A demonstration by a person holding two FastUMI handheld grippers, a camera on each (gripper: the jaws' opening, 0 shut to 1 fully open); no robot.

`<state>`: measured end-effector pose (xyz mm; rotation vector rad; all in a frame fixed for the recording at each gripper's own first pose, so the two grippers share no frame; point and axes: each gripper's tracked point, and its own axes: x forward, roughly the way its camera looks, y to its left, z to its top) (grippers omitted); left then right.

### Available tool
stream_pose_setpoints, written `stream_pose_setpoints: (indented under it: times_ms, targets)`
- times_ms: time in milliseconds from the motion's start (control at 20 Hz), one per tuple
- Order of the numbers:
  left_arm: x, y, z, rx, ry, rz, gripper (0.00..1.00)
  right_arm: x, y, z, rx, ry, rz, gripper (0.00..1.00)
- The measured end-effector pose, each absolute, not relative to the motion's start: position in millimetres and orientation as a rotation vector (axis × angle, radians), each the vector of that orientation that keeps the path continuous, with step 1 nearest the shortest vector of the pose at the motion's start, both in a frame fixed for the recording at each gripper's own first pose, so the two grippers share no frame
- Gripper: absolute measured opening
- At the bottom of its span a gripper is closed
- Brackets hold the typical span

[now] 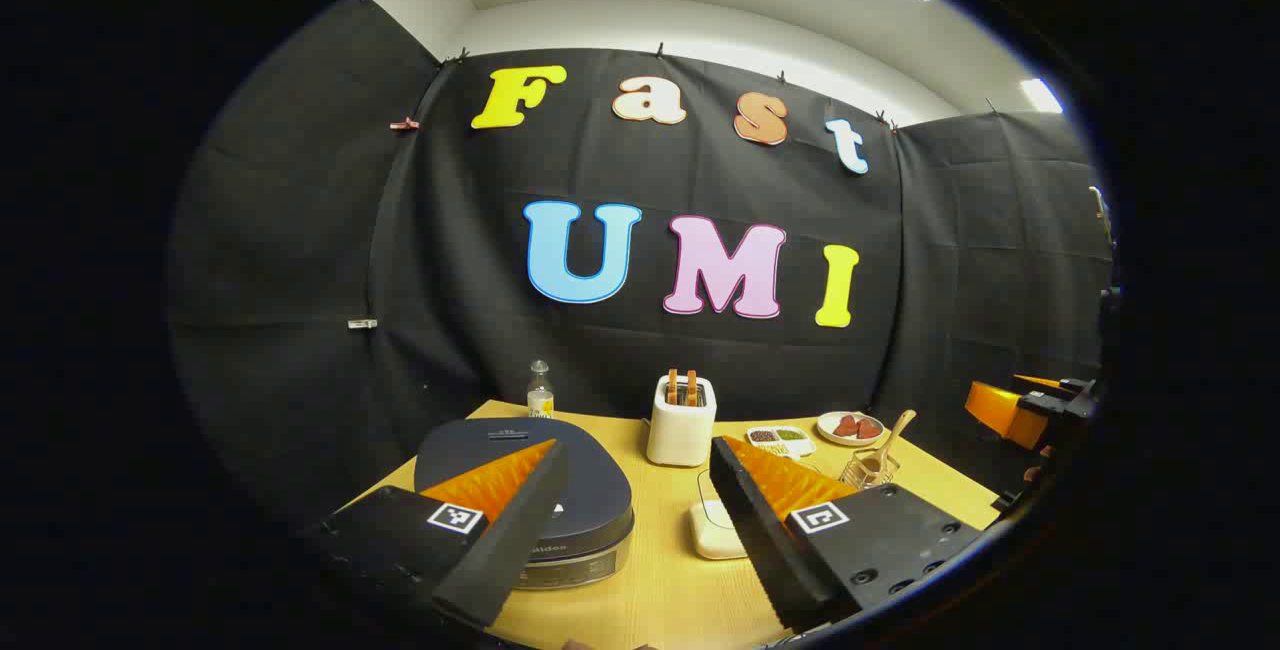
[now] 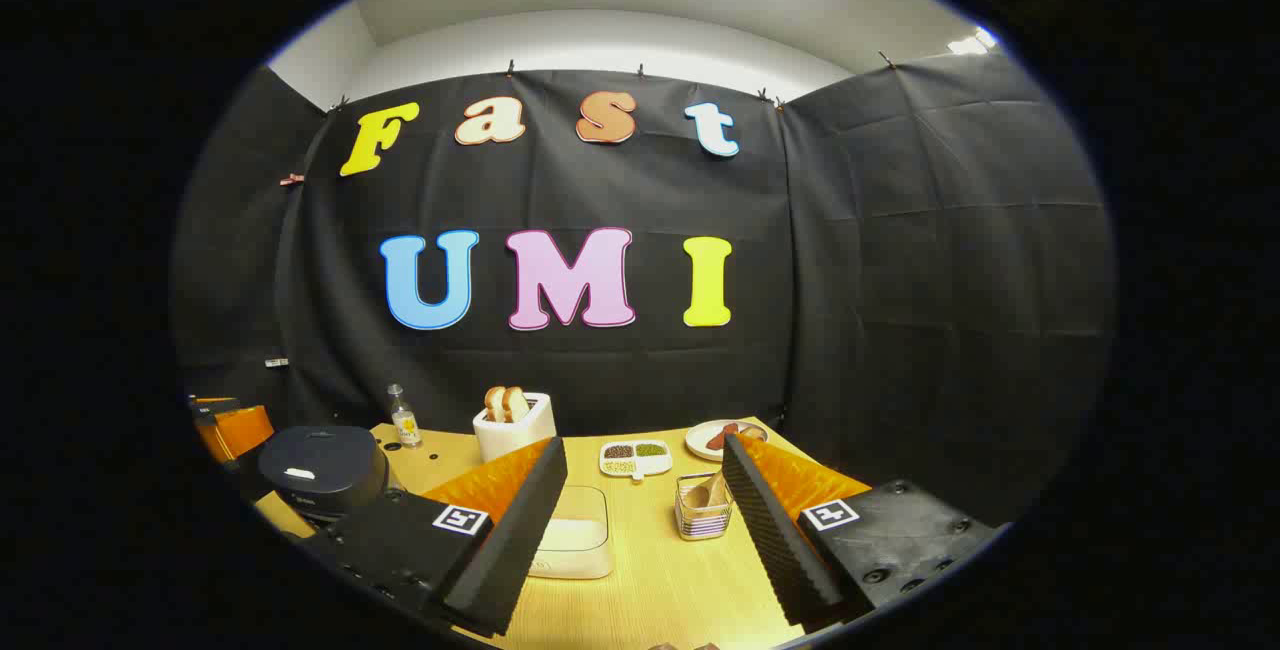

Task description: Close the left gripper, press the button to open the rice cooker; take a wooden spoon from the chopstick holder with the right hand, scoop a spoonful of rice and pour it into the rice cooker, then put the wooden spoon back into the chopstick holder.

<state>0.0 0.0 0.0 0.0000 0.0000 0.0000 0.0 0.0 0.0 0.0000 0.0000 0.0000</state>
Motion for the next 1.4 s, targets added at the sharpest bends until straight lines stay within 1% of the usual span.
stream_pose_setpoints:
  times_ms: [150, 200, 350, 400, 450, 500, 550, 1050, 1250, 1350, 1400]
  targets:
    - [-2.2, 1.4, -1.1, 0.001, 0.003, 0.001, 0.95, -0.8, 0.3, -2.9, 0.003, 0.008, 0.002, 0.98]
    - [-2.9, 1.9, -1.3, -0.001, 0.005, 0.003, 0.95, -1.6, 0.1, -3.4, 0.003, 0.011, 0.001, 1.0]
    - [-1.4, 0.8, -4.5, -0.008, 0.014, 0.002, 0.95, -3.7, -0.6, -7.9, -0.005, 0.02, 0.004, 1.0]
    - [-1.7, 0.2, -3.5, -0.008, 0.014, 0.001, 0.96, -4.2, -1.6, -8.3, -0.007, 0.022, 0.004, 0.98]
    - [-1.9, -0.2, -4.8, -0.005, 0.014, -0.001, 0.96, -4.1, -2.3, -8.3, -0.008, 0.024, 0.003, 1.0]
    - [-1.0, -0.2, -3.9, 0.0, 0.016, -0.001, 0.96, -3.9, -3.5, -8.7, -0.007, 0.024, 0.0, 1.0]
    - [-0.2, 1.3, -4.4, 0.002, 0.013, 0.005, 0.96, -3.6, -4.3, -8.8, -0.005, 0.025, -0.002, 0.98]
    - [9.1, 6.1, 3.1, 0.015, 0.008, 0.01, 0.96, 0.1, -0.6, -14.8, -0.001, 0.03, 0.0, 0.98]
    - [17.4, 12.5, 14.1, -0.038, 0.027, -0.028, 0.96, -0.4, -0.1, -15.8, -0.001, 0.031, 0.0, 0.98]
    - [24.1, 24.7, 15.7, -0.055, 0.054, -0.035, 0.93, -0.5, -1.1, -16.4, 0.002, 0.032, -0.006, 0.98]
    - [28.5, 33.6, 18.5, -0.059, 0.065, -0.028, 0.86, -0.9, -1.4, -17.9, 0.005, 0.034, -0.009, 0.98]
